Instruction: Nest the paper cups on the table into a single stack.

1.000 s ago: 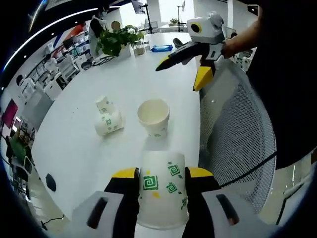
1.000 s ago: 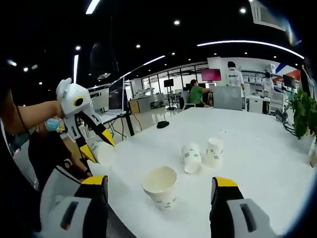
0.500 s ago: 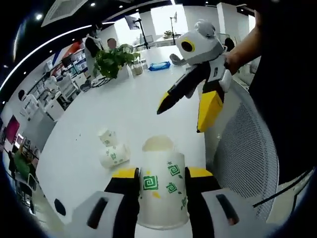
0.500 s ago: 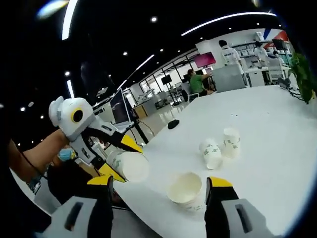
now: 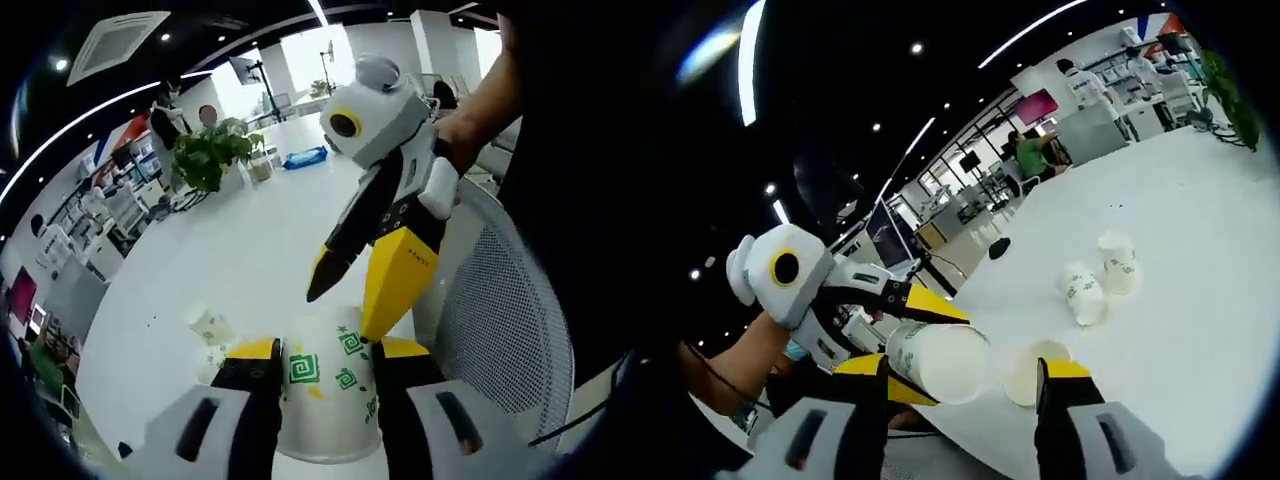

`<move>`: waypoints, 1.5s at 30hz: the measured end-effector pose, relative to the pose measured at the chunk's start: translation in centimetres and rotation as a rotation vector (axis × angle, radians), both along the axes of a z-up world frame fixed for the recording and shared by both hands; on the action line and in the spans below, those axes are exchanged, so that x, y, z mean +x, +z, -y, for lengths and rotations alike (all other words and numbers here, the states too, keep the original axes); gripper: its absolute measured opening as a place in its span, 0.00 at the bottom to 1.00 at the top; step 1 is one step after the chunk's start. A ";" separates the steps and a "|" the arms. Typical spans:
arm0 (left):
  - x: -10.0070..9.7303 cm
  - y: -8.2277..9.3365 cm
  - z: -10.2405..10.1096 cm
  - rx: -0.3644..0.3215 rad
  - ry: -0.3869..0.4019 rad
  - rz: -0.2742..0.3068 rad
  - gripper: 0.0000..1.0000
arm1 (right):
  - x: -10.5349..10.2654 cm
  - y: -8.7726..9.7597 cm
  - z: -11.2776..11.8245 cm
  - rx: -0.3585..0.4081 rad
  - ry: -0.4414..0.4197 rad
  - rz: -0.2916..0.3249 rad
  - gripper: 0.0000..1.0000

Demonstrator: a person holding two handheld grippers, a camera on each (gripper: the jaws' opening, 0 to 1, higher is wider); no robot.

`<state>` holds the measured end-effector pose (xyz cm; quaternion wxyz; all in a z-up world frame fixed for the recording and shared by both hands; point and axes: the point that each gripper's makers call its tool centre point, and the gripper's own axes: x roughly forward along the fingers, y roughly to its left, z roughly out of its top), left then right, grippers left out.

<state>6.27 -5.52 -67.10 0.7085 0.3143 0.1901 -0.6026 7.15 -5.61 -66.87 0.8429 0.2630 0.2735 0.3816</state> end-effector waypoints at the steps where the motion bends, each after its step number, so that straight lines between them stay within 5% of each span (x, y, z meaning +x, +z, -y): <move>1: -0.1 0.1 0.3 -0.003 -0.006 0.004 0.34 | 0.0 -0.1 0.0 0.005 0.000 -0.007 0.57; 23: -0.9 -0.6 2.0 0.005 -0.082 0.042 0.35 | -0.8 -1.0 0.5 0.053 0.004 -0.069 0.36; 45: -0.2 -0.6 1.7 -0.022 -0.064 0.048 0.36 | -0.2 -1.3 1.8 0.085 -0.057 -0.100 0.35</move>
